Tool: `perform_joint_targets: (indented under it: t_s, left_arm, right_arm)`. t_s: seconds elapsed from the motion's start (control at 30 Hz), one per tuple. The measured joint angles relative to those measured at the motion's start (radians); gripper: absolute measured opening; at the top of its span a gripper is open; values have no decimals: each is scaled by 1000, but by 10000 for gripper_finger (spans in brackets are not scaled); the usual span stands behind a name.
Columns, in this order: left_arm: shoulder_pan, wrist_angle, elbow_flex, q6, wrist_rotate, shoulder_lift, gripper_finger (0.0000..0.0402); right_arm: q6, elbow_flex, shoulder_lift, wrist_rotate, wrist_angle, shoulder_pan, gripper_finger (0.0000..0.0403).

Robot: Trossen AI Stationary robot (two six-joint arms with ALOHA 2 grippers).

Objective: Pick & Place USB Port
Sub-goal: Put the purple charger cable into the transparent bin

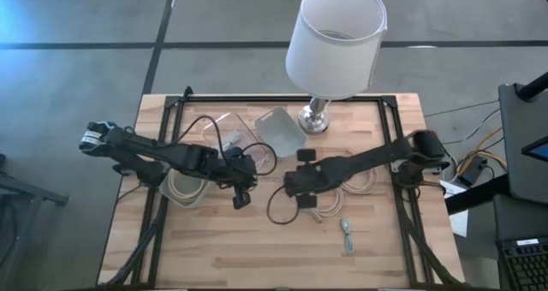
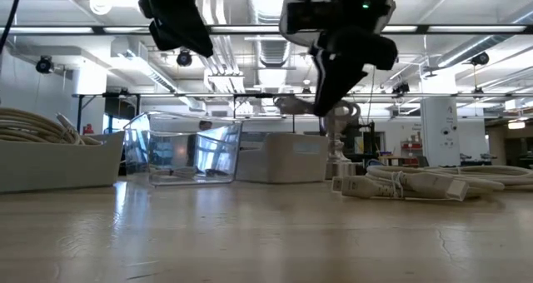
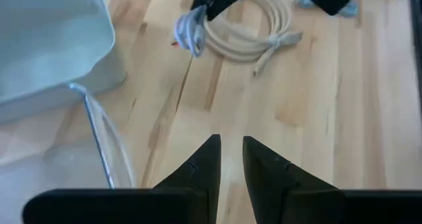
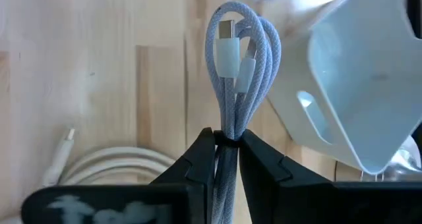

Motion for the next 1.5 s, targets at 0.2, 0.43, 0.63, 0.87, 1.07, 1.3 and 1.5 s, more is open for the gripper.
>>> perform_joint_targets:
  t_s: [0.2, 0.43, 0.63, 0.87, 1.07, 1.3, 1.5]
  left_arm:
    - [0, 172, -61, 48, 0, 0, 67]
    - [22, 380, -130, 236, 0, 27, 67]
    - [60, 406, -130, 307, 0, 44, 101]
    - [95, 432, -131, 302, 0, 73, 189]
    - [97, 536, -131, 301, 0, 93, 228]
    - [101, 573, -131, 278, -30, 95, 221]
    - [101, 573, -131, 256, -51, 95, 165]
  right_arm:
    - [-87, -248, -196, 2, 354, -21, 51]
    - [-159, -339, -287, 48, 514, -21, 51]
    - [-175, -325, -257, 47, 523, -21, 52]
    - [-198, -280, -209, 46, 519, -21, 52]
    - [-198, -277, -205, 45, 516, -21, 52]
    - [-195, -275, -205, 45, 512, -22, 52]
    - [-194, -275, -205, 45, 521, -22, 52]
